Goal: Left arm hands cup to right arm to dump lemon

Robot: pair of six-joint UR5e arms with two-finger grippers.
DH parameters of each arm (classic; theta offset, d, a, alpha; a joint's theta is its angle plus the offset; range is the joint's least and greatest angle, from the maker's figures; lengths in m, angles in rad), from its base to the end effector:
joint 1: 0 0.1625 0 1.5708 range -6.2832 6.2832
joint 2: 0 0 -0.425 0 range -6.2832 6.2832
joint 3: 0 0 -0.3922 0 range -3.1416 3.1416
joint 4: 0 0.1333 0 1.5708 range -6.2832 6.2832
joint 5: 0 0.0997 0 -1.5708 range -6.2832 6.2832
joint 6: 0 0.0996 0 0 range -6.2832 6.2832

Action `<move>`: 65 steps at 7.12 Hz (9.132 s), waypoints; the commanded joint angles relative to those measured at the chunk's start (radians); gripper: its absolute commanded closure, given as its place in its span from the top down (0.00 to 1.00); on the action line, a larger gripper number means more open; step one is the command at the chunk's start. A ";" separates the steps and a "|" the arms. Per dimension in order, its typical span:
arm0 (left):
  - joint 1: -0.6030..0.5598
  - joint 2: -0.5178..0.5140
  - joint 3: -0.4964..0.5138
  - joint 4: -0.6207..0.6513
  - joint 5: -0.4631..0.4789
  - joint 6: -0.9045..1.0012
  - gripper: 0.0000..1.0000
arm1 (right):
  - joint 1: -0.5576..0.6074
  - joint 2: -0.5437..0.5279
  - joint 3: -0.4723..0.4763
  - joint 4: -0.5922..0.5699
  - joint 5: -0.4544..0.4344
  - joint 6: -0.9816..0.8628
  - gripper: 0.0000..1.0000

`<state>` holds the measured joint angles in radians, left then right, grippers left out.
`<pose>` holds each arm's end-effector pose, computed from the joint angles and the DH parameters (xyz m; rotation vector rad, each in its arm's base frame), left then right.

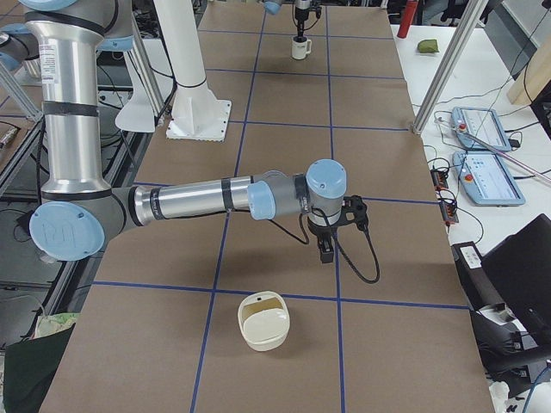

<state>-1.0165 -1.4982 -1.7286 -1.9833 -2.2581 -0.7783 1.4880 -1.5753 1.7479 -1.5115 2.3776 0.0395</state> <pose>0.1953 -0.4487 0.5731 -0.0402 0.8232 -0.0402 0.0200 -0.5007 0.5643 0.1697 -0.8153 -0.1343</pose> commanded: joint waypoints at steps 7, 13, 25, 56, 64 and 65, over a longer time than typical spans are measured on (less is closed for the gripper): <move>-0.105 -0.555 -0.059 0.735 -0.124 -0.136 0.00 | -0.220 0.228 -0.007 0.155 -0.145 0.147 1.00; 0.114 -0.960 0.393 0.368 -0.098 -0.809 0.00 | -0.761 0.301 -0.007 0.748 -0.819 0.563 0.99; 0.190 -1.096 0.521 0.279 -0.250 -0.857 0.00 | -1.032 0.448 -0.083 0.858 -1.080 0.579 1.00; 0.111 -1.048 0.445 0.124 -0.186 -0.909 1.00 | -0.118 -0.445 -0.168 1.712 -0.312 0.842 0.08; 0.113 -1.047 0.445 0.124 -0.175 -0.909 1.00 | -0.114 -0.428 -0.570 2.269 -0.273 1.422 0.08; 0.113 -1.047 0.445 0.124 -0.173 -0.909 1.00 | -0.114 -0.424 -0.571 2.271 -0.273 1.503 0.07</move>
<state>-0.9041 -2.5449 -1.2839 -1.8593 -2.4340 -1.6873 1.3744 -2.0023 1.1913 0.7395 2.1027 1.4640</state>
